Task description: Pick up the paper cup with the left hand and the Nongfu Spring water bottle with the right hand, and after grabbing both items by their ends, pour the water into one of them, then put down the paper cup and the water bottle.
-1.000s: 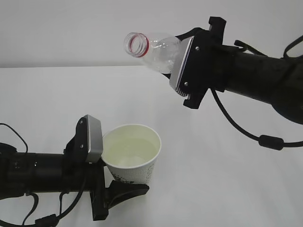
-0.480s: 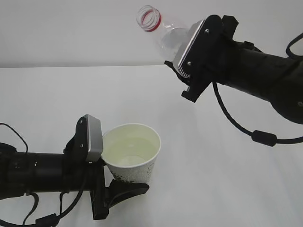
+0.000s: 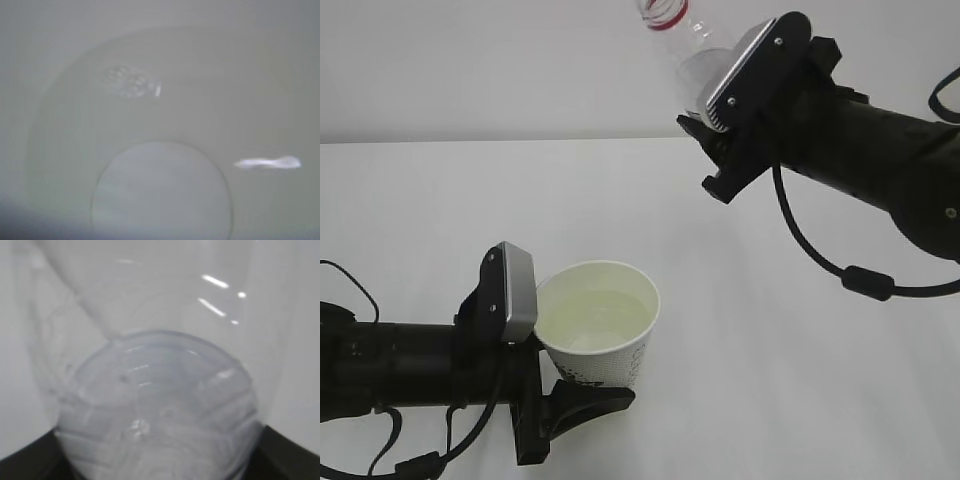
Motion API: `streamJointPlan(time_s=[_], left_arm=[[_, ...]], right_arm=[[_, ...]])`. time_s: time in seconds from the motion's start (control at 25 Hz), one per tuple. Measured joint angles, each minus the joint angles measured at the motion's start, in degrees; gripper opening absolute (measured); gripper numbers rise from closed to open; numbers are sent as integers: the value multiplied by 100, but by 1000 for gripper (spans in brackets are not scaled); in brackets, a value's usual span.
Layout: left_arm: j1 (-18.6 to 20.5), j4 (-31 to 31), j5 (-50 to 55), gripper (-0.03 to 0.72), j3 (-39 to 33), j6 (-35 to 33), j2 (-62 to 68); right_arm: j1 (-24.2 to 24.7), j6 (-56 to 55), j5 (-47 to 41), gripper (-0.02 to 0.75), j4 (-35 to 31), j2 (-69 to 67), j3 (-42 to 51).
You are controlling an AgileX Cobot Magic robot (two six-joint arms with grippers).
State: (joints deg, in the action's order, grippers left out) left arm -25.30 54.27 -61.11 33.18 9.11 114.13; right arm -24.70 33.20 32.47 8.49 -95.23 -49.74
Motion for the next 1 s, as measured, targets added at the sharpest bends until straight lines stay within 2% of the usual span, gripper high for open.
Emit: streamJointPlan(time_s=[0.52,0.76,1.0], left_arm=[[0,-56,0,511,0,0,0],[0,-90,0,511,0,0,0],[0,-90,0,511,0,0,0]], right_arm=[[0,-441,0,508,-819,0,0],[0,-493,-10,508,-1513,0,0],[0,-502,-32,508,-1862,0,0]])
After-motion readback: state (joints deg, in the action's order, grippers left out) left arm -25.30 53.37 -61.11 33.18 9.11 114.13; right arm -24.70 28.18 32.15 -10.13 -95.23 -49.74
